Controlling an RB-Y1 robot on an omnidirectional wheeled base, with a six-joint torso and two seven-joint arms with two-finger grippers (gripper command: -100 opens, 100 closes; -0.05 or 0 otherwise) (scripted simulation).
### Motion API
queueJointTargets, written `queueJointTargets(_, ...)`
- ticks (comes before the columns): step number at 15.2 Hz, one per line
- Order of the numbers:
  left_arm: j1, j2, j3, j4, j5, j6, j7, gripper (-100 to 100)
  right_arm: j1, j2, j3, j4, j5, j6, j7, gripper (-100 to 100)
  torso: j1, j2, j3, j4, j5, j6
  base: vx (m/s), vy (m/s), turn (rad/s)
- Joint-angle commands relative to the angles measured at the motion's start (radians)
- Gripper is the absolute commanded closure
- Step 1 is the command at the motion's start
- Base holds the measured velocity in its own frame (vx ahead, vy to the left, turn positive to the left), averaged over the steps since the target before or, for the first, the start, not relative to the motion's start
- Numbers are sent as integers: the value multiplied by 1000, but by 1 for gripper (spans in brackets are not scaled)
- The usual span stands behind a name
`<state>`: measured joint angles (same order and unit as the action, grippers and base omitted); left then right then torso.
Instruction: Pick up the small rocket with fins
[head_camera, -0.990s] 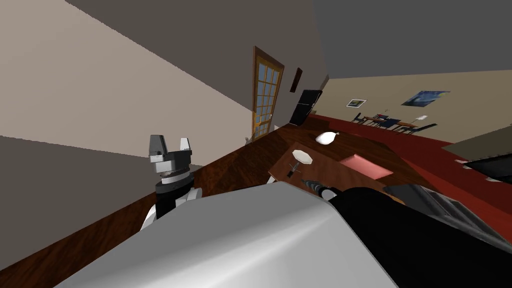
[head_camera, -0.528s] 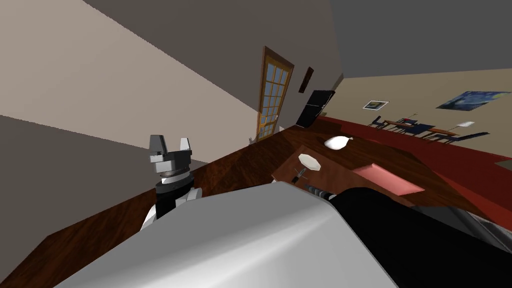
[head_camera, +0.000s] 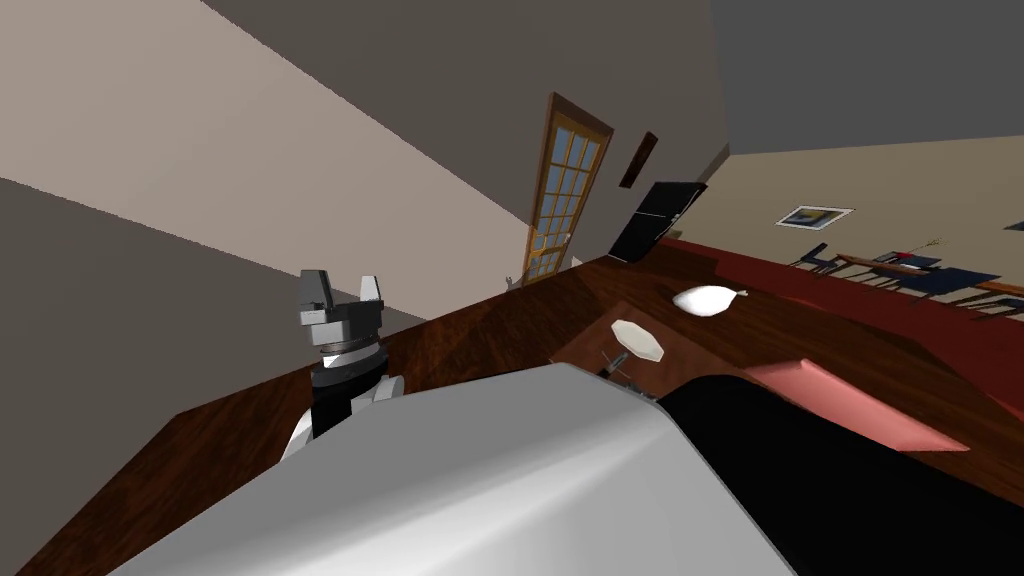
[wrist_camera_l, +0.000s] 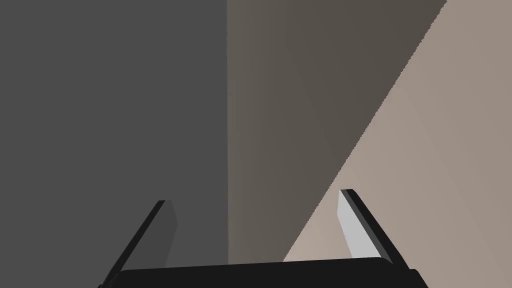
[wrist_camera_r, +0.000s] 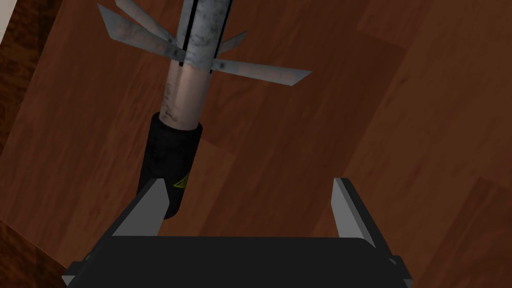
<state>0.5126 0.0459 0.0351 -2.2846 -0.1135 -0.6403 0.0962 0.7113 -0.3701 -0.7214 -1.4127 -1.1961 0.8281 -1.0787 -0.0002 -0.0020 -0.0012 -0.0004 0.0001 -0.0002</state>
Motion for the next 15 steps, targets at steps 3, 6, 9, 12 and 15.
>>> queueJointTargets(3,0,0,0,0,0,0,0,0,13,6,-42,58,-84,81,-60,-100,0,0,0,0,0,0,51,-40,204)
queueJointTargets(6,0,0,0,0,0,0,0,0,18,9,-57,79,-114,109,-80,-100,-1,0,0,0,0,0,45,-44,171)
queueJointTargets(9,0,0,0,0,0,0,0,0,26,13,-82,115,-164,156,-114,-100,-1,0,0,0,0,0,40,-53,199)
queueJointTargets(12,0,0,0,0,0,0,0,0,34,18,-107,149,-212,201,-147,-100,-1,0,0,0,0,0,39,-54,134)
queueJointTargets(15,0,0,0,0,0,0,0,0,-15,-31,-55,152,-160,150,-100,-100,-1,1,0,0,0,0,10,-39,-10)
